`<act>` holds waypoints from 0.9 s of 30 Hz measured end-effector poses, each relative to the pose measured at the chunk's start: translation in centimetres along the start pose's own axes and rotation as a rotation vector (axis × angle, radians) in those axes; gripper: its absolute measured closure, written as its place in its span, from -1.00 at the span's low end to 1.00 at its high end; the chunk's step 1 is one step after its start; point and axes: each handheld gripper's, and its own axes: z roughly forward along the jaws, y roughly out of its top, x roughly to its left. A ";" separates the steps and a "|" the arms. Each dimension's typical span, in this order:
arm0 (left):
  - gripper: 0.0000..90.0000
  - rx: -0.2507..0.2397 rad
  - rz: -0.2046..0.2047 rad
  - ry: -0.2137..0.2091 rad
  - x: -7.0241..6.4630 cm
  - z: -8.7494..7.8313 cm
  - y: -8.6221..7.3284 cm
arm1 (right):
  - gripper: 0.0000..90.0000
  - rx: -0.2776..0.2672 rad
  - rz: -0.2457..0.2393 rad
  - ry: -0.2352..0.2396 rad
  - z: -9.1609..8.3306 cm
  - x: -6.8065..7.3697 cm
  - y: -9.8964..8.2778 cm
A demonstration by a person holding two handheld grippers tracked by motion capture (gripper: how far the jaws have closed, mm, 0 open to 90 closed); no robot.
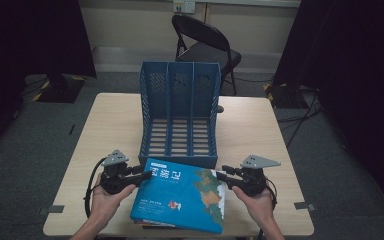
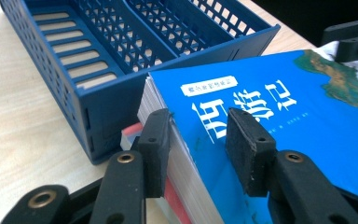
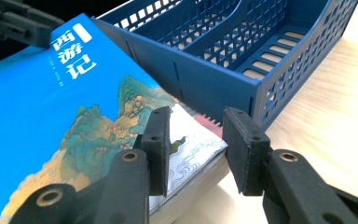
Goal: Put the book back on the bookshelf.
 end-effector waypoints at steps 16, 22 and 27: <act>0.20 -0.001 -0.028 -0.093 -0.2 -1.2 -1.7 | 0.30 -0.015 -0.012 0.044 0.0 0.3 -0.1; 0.35 -0.017 -0.022 -0.038 -0.7 -0.5 -1.1 | 0.42 0.018 -0.031 0.067 0.4 0.8 0.2; 0.38 -0.015 0.004 -0.034 -0.8 -0.1 -0.9 | 0.46 0.008 0.000 0.093 -0.1 0.6 -0.5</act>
